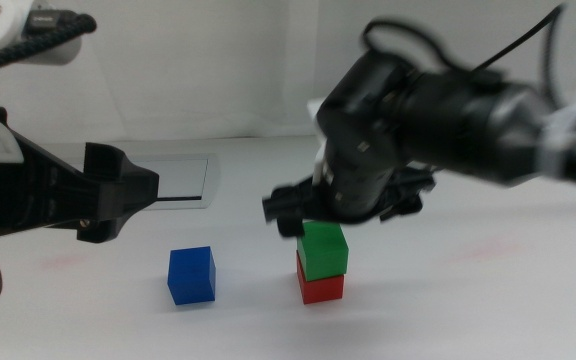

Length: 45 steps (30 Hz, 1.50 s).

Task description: Stack red cubes first, then green, then blue cubes in a specific spot.

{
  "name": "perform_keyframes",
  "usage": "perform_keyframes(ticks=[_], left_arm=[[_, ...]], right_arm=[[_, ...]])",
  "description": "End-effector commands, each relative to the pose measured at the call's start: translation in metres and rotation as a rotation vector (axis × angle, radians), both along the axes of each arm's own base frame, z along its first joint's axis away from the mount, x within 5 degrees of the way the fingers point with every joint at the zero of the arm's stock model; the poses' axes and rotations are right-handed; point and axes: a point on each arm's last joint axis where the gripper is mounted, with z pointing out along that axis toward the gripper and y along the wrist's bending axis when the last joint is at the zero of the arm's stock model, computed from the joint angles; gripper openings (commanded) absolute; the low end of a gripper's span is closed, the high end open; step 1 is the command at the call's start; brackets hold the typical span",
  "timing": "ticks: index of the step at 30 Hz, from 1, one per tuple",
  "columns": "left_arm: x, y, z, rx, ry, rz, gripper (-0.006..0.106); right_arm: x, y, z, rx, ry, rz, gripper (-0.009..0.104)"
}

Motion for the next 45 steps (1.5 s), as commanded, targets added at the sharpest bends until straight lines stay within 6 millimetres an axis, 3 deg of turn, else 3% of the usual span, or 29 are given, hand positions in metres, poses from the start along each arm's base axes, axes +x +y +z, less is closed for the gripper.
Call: perform_keyframes(ticks=[1, 5, 9, 11, 13, 15, 18, 23, 31, 38, 45], left_arm=[[0.000, 0.000, -0.001, -0.002, 0.003, 0.001, 0.091], [0.000, 0.000, -0.001, -0.002, 0.003, 0.001, 0.091], [0.000, 0.000, -0.001, -0.002, 0.003, 0.001, 0.091], [0.000, 0.000, -0.001, -0.002, 0.003, 0.001, 0.091], [0.000, 0.000, -0.001, -0.011, 0.003, 0.008, 0.090], [0.000, 0.000, 0.000, -0.015, 0.002, 0.011, 0.090], [0.000, 0.000, 0.000, -0.010, -0.005, 0.012, 0.090], [0.002, 0.004, 0.000, 0.023, -0.022, 0.031, 0.090], [0.003, 0.008, 0.000, 0.057, -0.025, 0.064, 0.090], [0.002, 0.009, -0.002, 0.071, -0.005, 0.074, 0.090], [0.011, 0.010, -0.017, 0.090, 0.132, 0.208, 0.090]], right_arm=[[-0.001, -0.011, 0.029, 0.040, -0.065, 0.016, 0.091], [-0.003, -0.033, 0.070, 0.107, -0.152, 0.054, 0.091], [0.003, -0.074, 0.109, 0.128, -0.243, 0.053, 0.091], [0.006, -0.100, 0.126, 0.127, -0.283, 0.041, 0.091], [0.009, -0.155, 0.155, 0.097, -0.349, 0.002, 0.089], [0.007, -0.182, 0.166, 0.068, -0.367, -0.018, 0.086], [-0.015, -0.222, 0.185, 0.029, -0.380, 0.017, 0.082], [-0.063, -0.233, 0.193, 0.106, -0.389, 0.146, 0.081], [-0.129, -0.239, 0.167, 0.255, -0.370, 0.258, 0.081], [-0.155, -0.245, 0.155, 0.277, -0.379, 0.282, 0.081], [-0.153, -0.245, 0.156, 0.285, -0.403, 0.279, 0.081]])
